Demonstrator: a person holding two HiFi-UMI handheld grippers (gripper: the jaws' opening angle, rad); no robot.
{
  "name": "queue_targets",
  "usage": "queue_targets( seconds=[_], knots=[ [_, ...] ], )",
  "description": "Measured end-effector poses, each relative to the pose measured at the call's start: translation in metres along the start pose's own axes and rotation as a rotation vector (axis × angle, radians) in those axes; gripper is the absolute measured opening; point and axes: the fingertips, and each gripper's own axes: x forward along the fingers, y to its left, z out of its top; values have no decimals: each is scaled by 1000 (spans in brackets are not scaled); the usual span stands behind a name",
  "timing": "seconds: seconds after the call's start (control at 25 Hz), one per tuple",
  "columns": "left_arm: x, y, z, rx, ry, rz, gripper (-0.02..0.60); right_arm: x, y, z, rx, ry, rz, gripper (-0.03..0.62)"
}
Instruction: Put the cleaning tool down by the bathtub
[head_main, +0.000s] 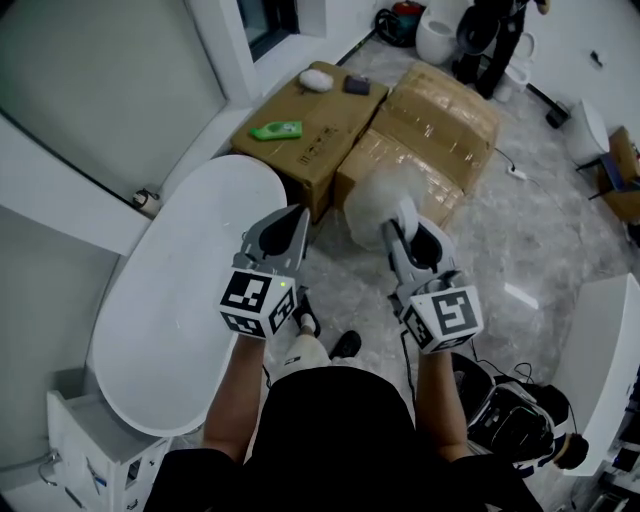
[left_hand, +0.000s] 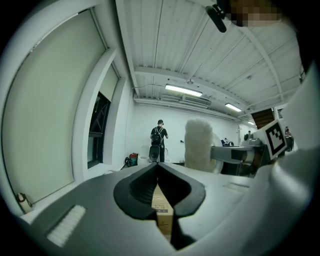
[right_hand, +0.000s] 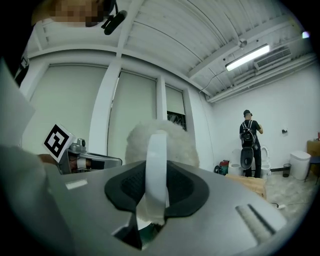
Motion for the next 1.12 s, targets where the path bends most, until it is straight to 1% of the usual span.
queue_targets(
  seconds=[0.16, 0.32, 0.48, 0.72, 0.96, 1.12],
  knots=[
    [1, 2, -12, -17, 24, 6, -3, 1, 2, -2, 5, 2, 8, 94],
    [4, 15, -12, -32, 20, 21, -3, 10, -1, -3, 26, 6, 9, 94],
    [14, 34, -13, -41, 22, 23, -3, 28, -6, -5, 20, 17, -3, 94],
    [36, 62, -8, -44, 22, 15, -2, 62, -14, -4, 18, 20, -8, 94],
    [65, 105, -3, -47, 26, 18, -3, 111, -22, 0, 26, 12, 4, 94],
    [89, 129, 2, -35, 38, 7, -2, 142, -34, 3, 16, 15, -9, 94]
  ],
)
